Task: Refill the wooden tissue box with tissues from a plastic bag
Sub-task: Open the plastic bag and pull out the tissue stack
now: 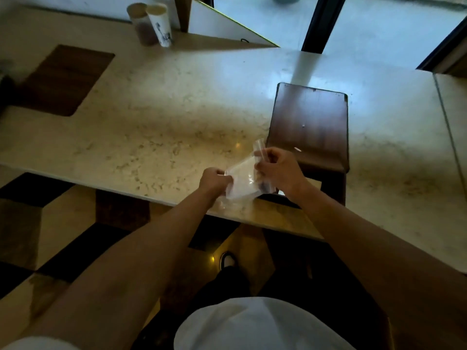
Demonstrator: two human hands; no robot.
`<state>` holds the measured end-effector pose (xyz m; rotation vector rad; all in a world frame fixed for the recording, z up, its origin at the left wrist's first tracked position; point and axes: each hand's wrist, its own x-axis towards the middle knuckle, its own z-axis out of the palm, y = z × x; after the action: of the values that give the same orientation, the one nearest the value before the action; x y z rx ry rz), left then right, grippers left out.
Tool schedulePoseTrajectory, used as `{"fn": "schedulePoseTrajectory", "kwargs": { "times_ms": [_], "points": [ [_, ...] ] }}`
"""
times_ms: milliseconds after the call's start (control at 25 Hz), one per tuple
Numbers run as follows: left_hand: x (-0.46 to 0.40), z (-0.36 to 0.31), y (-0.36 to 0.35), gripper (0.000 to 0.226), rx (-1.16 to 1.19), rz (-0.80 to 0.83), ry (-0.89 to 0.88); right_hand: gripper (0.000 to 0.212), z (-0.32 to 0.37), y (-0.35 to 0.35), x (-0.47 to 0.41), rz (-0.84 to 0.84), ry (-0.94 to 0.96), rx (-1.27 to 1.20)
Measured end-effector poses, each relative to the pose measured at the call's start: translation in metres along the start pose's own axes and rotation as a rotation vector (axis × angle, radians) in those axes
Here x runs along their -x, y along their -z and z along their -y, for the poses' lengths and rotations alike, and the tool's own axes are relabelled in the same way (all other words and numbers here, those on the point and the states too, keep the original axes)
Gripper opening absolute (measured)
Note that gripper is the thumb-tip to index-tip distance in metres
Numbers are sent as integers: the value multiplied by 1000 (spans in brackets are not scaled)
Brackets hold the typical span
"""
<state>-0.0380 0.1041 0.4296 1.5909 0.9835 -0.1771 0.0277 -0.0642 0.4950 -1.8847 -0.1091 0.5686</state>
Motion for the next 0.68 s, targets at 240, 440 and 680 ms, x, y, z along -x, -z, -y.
{"fn": "schedulePoseTrajectory", "kwargs": {
  "times_ms": [240,440,680],
  "points": [
    [-29,9,-16,34,-184,70,-19,30,10,-13,-20,78,6,19],
    [-35,7,-24,31,-308,96,-68,27,6,-17,-32,116,6,81],
    [-28,-10,-19,22,-276,-59,-70,22,15,-9,-39,214,20,91]
  ]
}}
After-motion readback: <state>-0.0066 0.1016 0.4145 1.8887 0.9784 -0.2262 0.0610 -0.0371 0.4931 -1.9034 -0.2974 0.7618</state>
